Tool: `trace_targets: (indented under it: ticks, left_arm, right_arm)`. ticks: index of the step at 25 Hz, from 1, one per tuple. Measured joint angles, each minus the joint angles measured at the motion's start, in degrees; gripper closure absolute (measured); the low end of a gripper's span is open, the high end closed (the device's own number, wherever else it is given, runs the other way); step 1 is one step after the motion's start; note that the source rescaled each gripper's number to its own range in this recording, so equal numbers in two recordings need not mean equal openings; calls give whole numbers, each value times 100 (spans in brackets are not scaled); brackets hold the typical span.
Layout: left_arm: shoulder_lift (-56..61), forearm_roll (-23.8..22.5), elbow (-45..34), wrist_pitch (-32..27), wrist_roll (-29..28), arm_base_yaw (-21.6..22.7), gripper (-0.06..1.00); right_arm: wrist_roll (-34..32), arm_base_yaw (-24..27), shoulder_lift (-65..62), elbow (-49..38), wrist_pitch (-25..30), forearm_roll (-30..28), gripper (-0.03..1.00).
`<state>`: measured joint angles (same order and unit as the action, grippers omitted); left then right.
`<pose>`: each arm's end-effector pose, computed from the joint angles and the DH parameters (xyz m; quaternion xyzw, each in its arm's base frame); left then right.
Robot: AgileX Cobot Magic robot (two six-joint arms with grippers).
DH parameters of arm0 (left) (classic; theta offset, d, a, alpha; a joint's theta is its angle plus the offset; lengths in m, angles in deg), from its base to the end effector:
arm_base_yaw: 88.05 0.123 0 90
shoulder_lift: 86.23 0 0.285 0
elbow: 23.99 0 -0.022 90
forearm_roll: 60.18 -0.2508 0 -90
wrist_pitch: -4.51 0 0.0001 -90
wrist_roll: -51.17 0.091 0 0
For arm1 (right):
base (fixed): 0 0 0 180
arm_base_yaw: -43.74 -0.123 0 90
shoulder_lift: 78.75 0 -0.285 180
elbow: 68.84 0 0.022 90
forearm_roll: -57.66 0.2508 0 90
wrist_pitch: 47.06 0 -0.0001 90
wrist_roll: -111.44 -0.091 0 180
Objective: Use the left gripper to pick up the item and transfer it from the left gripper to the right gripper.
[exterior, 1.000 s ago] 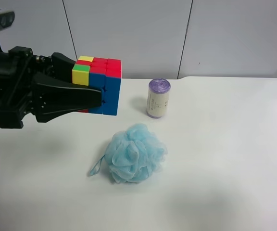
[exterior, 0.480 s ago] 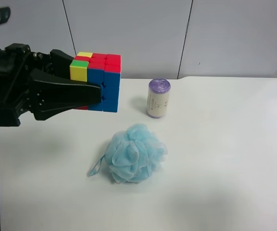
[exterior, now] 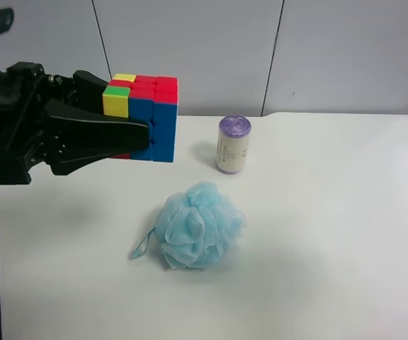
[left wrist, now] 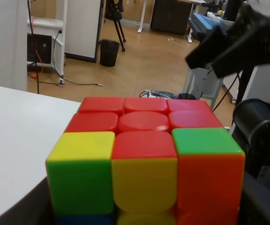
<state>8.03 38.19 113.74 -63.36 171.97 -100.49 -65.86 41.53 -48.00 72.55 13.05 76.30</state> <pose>0.2012 -0.1298 0.2587 0.4437 0.6050 -0.4565 0.4782 0.0497 0.0272 0.3237 -0.0252 0.8921 0.1596 0.4219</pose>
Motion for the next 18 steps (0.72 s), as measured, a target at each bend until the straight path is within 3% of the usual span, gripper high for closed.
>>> trace_targets:
  ticks: [4, 10, 14, 18]
  left_arm:
    - [0, 0, 0, 0, 25, 0, 94]
    - [0, 0, 0, 0, 112, 0, 94]
    - [0, 0, 0, 0, 130, 0, 94]
    - [0, 0, 0, 0, 160, 0, 94]
  right_arm:
    - [433, 0, 950, 192, -343, 1039, -3]
    - [1854, 0, 2020, 192, -696, 3161, -3]
    - [2832, 0, 2772, 192, -659, 4432, -3]
    - [3681, 5, 3516, 192, -255, 5598, -3]
